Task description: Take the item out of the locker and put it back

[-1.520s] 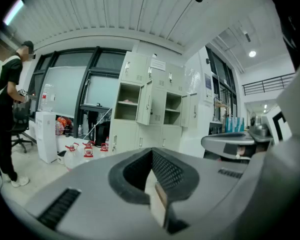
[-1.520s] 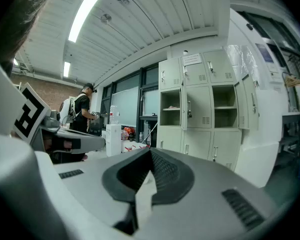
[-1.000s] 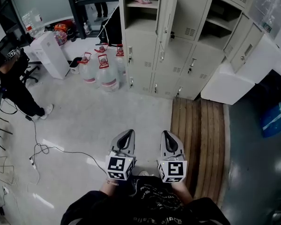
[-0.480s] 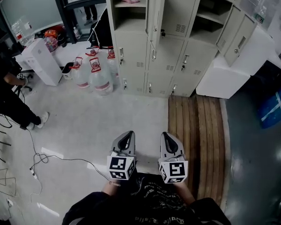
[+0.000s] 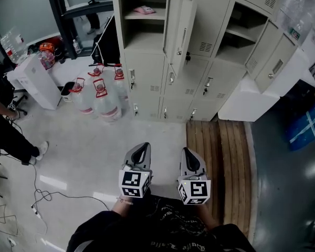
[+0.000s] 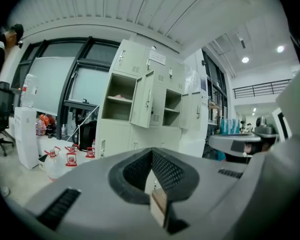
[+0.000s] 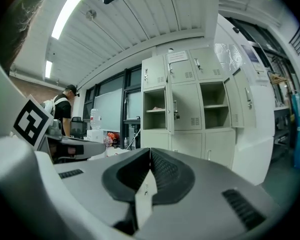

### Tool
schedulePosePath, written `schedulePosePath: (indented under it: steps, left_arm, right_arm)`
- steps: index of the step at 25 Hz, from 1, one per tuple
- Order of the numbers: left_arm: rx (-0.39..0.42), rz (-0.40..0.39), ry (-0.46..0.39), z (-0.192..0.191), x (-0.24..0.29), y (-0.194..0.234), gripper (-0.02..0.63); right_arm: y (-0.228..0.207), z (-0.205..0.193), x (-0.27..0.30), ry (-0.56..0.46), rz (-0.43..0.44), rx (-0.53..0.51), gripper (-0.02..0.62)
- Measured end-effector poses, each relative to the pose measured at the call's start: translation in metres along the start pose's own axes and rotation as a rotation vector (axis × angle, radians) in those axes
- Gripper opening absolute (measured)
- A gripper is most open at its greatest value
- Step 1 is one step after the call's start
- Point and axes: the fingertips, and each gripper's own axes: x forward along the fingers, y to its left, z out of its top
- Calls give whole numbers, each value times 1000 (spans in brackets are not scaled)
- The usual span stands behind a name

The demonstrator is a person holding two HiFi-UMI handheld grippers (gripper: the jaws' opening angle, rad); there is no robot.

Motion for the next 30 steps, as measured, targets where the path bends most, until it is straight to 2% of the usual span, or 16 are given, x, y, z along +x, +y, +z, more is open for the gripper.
schedulePosePath:
  steps: [7,15,27,30]
  left_arm:
    - [2,-3,15,20,52,79,7]
    - [34,-44,22,36,88,138,8]
    - [-8,-49,60,23,112,152,7]
    - [-17,-22,68,21,122,155,8]
  right_arm:
    - [28,14,92,7,16,-8,5]
    - [52,22,162,2,7,5,5]
    - [51,8,190,59,14,6,5]
    - [44,10,200,56,30,14,5]
